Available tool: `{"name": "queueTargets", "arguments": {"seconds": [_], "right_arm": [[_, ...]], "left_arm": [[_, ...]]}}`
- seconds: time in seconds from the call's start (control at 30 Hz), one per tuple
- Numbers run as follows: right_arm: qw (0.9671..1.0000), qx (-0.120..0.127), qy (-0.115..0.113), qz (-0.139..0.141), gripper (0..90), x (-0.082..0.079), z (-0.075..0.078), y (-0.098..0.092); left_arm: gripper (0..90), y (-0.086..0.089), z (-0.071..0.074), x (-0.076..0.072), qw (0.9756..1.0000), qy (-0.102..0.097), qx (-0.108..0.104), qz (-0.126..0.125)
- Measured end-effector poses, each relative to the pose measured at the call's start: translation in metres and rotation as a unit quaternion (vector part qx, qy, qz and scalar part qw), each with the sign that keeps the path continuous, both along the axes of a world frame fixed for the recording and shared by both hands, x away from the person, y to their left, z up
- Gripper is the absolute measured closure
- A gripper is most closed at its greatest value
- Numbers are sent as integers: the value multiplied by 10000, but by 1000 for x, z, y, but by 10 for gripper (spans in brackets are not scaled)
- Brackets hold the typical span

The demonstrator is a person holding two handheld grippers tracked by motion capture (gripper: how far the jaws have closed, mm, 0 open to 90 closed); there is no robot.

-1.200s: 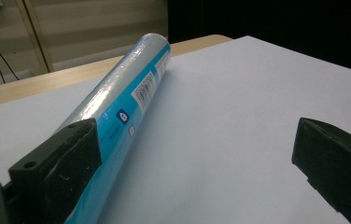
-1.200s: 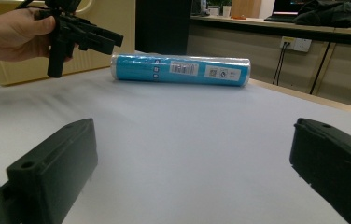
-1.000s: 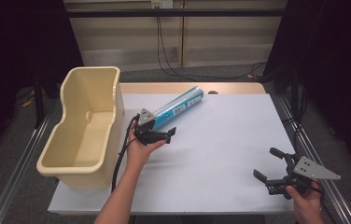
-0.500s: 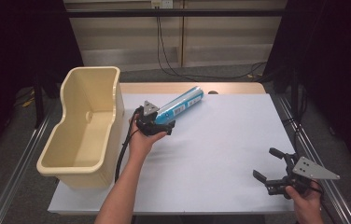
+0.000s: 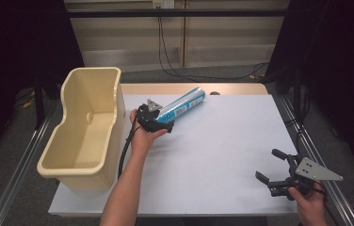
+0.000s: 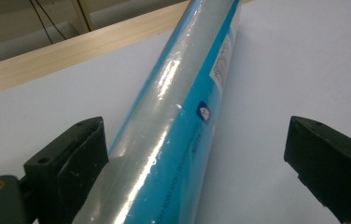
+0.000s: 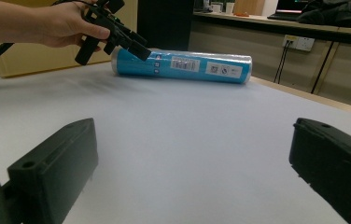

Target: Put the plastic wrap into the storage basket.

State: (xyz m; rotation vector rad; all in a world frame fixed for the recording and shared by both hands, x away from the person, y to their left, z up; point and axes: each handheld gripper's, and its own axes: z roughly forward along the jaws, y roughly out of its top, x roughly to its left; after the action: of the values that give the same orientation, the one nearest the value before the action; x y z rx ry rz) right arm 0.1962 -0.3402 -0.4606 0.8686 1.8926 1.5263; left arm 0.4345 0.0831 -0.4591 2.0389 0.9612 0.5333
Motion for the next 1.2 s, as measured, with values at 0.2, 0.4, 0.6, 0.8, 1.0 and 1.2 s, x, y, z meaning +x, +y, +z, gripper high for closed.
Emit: {"name": "queueTargets", "arguments": {"seconds": [0.2, 0.4, 0.6, 0.8, 1.0, 1.2], "right_arm": [[10000, 28, 3, -37, 8, 1, 0, -2], [10000, 20, 19, -25, 8, 1, 0, -2], [10000, -7, 22, -4, 8, 1, -1, -2], [10000, 3, 59, 31, 8, 2, -1, -2], [9999, 14, 103, 52, 9, 3, -1, -2], [9999, 87, 106, 84, 9, 4, -1, -2]], "left_arm": [[61, 1, -4, 6, 9997, 114, 199, 8], [58, 2, -12, 10, 9984, 234, 518, -3], [175, 8, -11, 12, 9978, 358, 542, 90], [227, 3, -12, 10, 9954, 316, 906, 58], [231, 3, -12, 10, 9948, 339, 961, -8], [276, 2, -7, 2, 9937, 433, 1021, -173]]}}
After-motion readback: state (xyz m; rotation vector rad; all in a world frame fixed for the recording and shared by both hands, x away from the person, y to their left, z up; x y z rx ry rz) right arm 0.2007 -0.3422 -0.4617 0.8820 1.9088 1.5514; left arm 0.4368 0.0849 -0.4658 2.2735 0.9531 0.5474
